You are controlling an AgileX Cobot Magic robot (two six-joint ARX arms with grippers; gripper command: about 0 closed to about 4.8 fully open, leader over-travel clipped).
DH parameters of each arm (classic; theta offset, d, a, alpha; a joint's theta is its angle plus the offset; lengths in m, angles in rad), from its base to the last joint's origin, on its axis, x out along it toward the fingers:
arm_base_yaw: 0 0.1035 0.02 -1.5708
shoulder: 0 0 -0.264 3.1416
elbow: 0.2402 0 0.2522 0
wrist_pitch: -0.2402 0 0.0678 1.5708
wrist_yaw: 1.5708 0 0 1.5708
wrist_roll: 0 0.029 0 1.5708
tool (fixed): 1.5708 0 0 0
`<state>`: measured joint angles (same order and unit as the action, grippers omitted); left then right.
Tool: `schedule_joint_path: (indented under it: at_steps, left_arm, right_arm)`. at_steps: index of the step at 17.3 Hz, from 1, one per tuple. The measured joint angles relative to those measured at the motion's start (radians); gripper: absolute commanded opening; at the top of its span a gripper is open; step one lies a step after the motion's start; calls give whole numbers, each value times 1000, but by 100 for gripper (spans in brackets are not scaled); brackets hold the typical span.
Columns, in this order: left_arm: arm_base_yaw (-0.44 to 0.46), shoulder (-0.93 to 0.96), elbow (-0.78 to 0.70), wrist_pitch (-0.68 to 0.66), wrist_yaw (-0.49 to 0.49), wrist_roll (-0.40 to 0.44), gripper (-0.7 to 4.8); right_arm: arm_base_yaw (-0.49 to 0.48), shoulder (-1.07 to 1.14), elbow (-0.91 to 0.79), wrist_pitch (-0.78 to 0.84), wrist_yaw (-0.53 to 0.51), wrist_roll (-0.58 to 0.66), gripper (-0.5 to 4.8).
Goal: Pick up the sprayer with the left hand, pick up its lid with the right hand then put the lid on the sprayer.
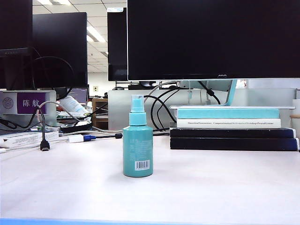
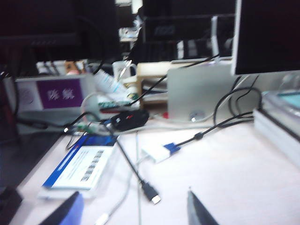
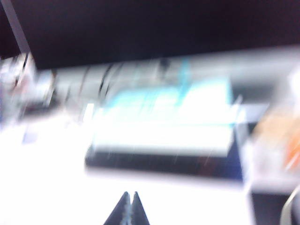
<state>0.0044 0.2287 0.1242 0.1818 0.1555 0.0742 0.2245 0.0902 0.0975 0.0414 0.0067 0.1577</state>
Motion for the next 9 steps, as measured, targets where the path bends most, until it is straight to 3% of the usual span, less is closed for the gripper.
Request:
schedule_joint_path:
  at_steps: [1, 2, 9]
  left_arm:
    - [0, -14, 0, -24, -19, 3, 135]
    - [0, -17, 0, -54, -39, 13, 77]
    - [0, -17, -74, -115, -40, -1, 53]
  right_arm:
    - [1, 0, -36, -10, -32, 1, -1]
    - [1, 0, -76, -16, -56, 4, -1]
    - [0, -2, -86, -32, -33, 3, -1]
